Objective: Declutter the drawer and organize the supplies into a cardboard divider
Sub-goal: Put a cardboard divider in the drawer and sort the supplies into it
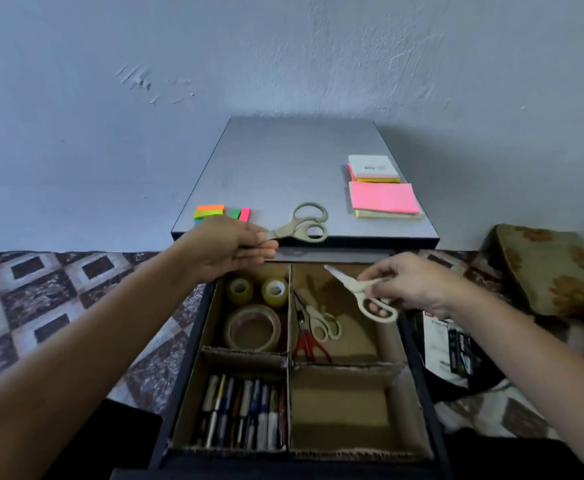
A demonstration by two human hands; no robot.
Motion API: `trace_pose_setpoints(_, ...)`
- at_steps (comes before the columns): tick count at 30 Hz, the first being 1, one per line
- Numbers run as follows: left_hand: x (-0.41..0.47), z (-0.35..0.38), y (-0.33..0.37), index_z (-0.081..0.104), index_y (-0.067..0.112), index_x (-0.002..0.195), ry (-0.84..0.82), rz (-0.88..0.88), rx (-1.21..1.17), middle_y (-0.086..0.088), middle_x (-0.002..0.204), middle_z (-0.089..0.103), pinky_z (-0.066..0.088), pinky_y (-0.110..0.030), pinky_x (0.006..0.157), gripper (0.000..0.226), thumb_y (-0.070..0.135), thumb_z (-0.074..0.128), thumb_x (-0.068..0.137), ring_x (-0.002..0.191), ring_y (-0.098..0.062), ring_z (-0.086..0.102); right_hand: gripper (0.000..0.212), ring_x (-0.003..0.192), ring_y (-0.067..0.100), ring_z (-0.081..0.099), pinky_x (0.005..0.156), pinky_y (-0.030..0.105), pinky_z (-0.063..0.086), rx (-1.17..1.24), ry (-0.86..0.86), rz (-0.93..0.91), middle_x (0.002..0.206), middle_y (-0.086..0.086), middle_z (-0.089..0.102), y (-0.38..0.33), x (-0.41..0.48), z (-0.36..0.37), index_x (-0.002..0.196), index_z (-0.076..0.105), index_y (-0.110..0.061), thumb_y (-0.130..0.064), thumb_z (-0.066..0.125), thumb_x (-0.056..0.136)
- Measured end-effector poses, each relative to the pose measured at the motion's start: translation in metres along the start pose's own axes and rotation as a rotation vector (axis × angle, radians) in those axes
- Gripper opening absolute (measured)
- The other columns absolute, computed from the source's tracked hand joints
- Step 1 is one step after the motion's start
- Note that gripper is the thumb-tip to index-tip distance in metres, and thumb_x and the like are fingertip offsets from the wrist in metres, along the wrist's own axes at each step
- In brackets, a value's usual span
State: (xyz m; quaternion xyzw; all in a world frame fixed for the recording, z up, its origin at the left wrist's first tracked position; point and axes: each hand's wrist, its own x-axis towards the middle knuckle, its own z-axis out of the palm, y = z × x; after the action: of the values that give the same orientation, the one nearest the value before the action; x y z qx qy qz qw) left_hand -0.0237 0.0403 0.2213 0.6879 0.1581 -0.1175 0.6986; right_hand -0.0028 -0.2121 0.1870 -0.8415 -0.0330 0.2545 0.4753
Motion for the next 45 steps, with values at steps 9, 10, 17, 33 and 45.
trace_pose_setpoints(9, -0.006, 0.015, -0.041, 0.060, 0.001, 0.100, -0.047, -0.047, 0.066, -0.011, 0.086, 0.068, 0.056, -0.017, 0.057, 0.015, 0.003, 0.046, 0.095, 0.062, -0.009, 0.069, 0.020, 0.085, 0.028, 0.061, 0.052, 0.023, 0.037, -0.444, 0.224, -0.026, 0.081, 0.009, 0.060, 0.063, 0.059, 0.054, 0.088, 0.067, 0.000, -0.014, 0.053, 0.093)
trace_pose_setpoints(10, -0.006, 0.016, -0.044, 0.060, 0.001, 0.101, -0.047, -0.057, 0.062, -0.012, 0.087, 0.068, 0.057, -0.017, 0.058, 0.015, 0.003, 0.047, 0.095, 0.063, -0.009, 0.069, 0.022, 0.090, 0.030, 0.062, 0.058, 0.027, 0.042, -0.488, 0.258, -0.037, 0.089, 0.013, 0.065, 0.066, 0.064, 0.056, 0.094, 0.066, 0.002, -0.016, 0.053, 0.094)
trace_pose_setpoints(17, -0.003, 0.013, -0.061, 0.062, 0.000, 0.104, -0.037, -0.070, 0.052, -0.015, 0.093, 0.069, 0.058, -0.020, 0.061, 0.016, 0.002, 0.049, 0.094, 0.075, -0.016, 0.068, 0.024, 0.098, 0.035, 0.062, 0.072, 0.039, 0.049, -0.922, 0.408, -0.159, 0.109, 0.018, 0.062, 0.081, 0.073, 0.075, 0.114, 0.048, -0.003, 0.002, 0.042, 0.091)
trace_pose_setpoints(33, 0.008, 0.019, -0.073, 0.062, 0.001, 0.100, -0.032, -0.106, 0.014, -0.010, 0.080, 0.070, 0.057, -0.020, 0.058, 0.014, 0.002, 0.049, 0.094, 0.061, -0.010, 0.069, 0.032, 0.107, 0.037, 0.056, 0.089, 0.041, 0.048, -0.962, 0.210, -0.165, 0.118, 0.021, 0.055, 0.092, 0.082, 0.069, 0.117, 0.055, -0.004, 0.004, 0.041, 0.090)
trace_pose_setpoints(45, 0.016, 0.018, -0.084, 0.063, 0.002, 0.097, -0.042, -0.080, 0.105, -0.006, 0.070, 0.070, 0.056, -0.021, 0.060, 0.011, 0.005, 0.054, 0.092, 0.060, -0.010, 0.068, 0.028, 0.110, 0.016, 0.058, 0.088, 0.020, 0.040, -0.324, 0.345, -0.243, 0.125, 0.003, 0.062, 0.038, 0.056, 0.035, 0.117, 0.065, -0.014, -0.014, 0.049, 0.095)
